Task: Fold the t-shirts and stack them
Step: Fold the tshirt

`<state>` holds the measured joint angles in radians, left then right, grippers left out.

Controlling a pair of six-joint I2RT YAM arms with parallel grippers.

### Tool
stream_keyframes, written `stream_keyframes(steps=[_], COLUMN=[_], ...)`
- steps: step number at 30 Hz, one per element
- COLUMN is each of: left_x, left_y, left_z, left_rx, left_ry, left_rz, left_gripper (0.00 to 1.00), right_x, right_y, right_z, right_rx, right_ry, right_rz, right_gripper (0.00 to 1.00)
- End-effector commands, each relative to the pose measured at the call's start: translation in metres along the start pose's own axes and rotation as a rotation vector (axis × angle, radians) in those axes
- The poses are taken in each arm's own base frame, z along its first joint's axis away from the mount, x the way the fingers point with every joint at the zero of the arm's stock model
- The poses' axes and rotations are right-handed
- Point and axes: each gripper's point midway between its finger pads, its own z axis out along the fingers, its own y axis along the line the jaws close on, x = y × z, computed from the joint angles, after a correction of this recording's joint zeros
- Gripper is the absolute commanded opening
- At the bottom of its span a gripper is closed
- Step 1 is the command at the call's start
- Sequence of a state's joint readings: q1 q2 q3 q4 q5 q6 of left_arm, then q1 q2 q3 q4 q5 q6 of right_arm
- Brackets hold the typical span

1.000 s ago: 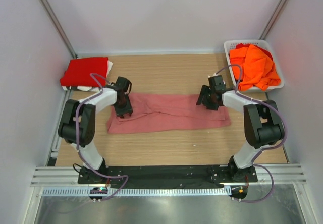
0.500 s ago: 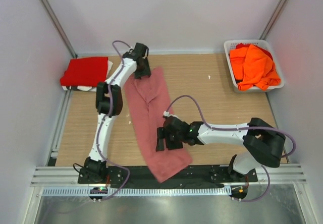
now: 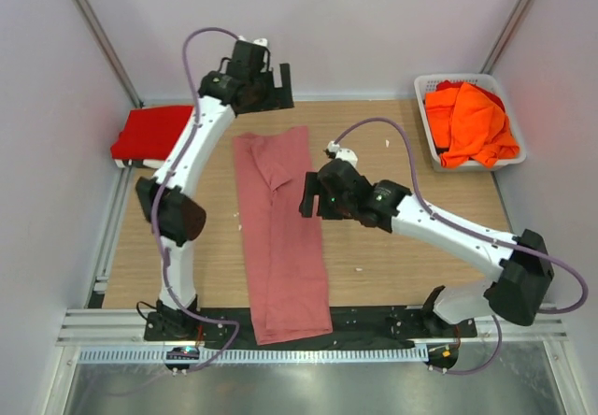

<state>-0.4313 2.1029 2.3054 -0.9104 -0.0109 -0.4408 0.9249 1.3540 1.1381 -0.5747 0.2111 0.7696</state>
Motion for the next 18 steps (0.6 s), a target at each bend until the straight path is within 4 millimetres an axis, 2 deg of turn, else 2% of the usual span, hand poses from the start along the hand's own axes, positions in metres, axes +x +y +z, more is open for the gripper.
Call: stream_keyframes(steps=[1, 2, 3, 4, 5, 6, 7, 8, 9, 10, 11, 12, 13, 15, 16, 17, 18], left_x=[-0.001, 0.028, 0.038, 0.029, 0.069, 0.067, 0.082, 0.115, 0.125, 0.132, 0.152, 0.158, 0.161, 0.172, 0.173, 0.179, 0.182], left_y=[0.034, 0.052, 0.056, 0.052, 0.064, 0.061, 0.064, 0.074, 0.075, 0.076, 0.079, 0.074, 0.074, 0.077, 0.078, 0.080, 0.080], left_z=[-0.084, -0.083, -0.091, -0.125, -0.117, -0.144, -0.148, -0.143, -0.150, -0.168, -0.172, -0.181, -0.205, -0.220, -0.230, -0.241, -0.245], left_rx=[-0.131, -0.190, -0.193, -0.154, -0.170, -0.128, -0.127, -0.141, -0.131, -0.109, -0.099, -0.060, -0.036, -0.025, -0.012, 0.003, 0.014], left_ry=[-0.027, 0.032, 0.033, -0.066, 0.014, -0.059, -0.047, 0.019, 0.021, 0.001, 0.029, 0.032, -0.009, -0.025, -0.054, -0.084, -0.104], left_rz=[0.034, 0.037, 0.033, 0.012, 0.007, -0.010, -0.037, -0.046, -0.057, -0.075, -0.084, -0.092, -0.099, -0.127, -0.134, -0.144, -0.158], left_gripper=[1.00, 1.00, 1.00, 1.00, 1.00, 1.00, 1.00, 1.00, 1.00, 0.99, 0.99, 0.99, 0.99, 1.00, 1.00, 0.99, 0.99], right_x=[-0.024, -0.030, -0.042, -0.065, -0.067, -0.076, -0.105, -0.105, -0.112, -0.138, -0.130, -0.138, -0.145, -0.157, -0.174, -0.165, -0.169], right_y=[-0.045, -0.048, -0.050, -0.048, -0.056, -0.059, -0.053, -0.060, -0.060, -0.053, -0.059, -0.060, -0.061, -0.066, -0.060, -0.069, -0.072], right_z=[0.040, 0.053, 0.061, 0.066, 0.086, 0.094, 0.097, 0.120, 0.128, 0.132, 0.153, 0.162, 0.177, 0.191, 0.194, 0.214, 0.221], right_rx=[0.084, 0.097, 0.093, 0.062, 0.086, 0.091, 0.057, 0.069, 0.063, 0.047, 0.007, -0.010, -0.019, -0.039, -0.051, -0.030, -0.028], right_ry=[-0.006, -0.003, -0.025, -0.047, -0.018, -0.016, -0.046, -0.018, -0.012, -0.054, 0.017, 0.009, 0.013, 0.003, -0.029, 0.008, 0.009], right_rz=[-0.004, -0.012, -0.011, -0.027, -0.025, -0.020, -0.007, -0.013, -0.010, -0.007, 0.007, 0.021, 0.036, 0.053, 0.048, 0.049, 0.047], right_gripper=[0.79, 0.78, 0.77, 0.76, 0.75, 0.74, 0.74, 0.74, 0.74, 0.73, 0.73, 0.73, 0.73, 0.73, 0.73, 0.73, 0.73])
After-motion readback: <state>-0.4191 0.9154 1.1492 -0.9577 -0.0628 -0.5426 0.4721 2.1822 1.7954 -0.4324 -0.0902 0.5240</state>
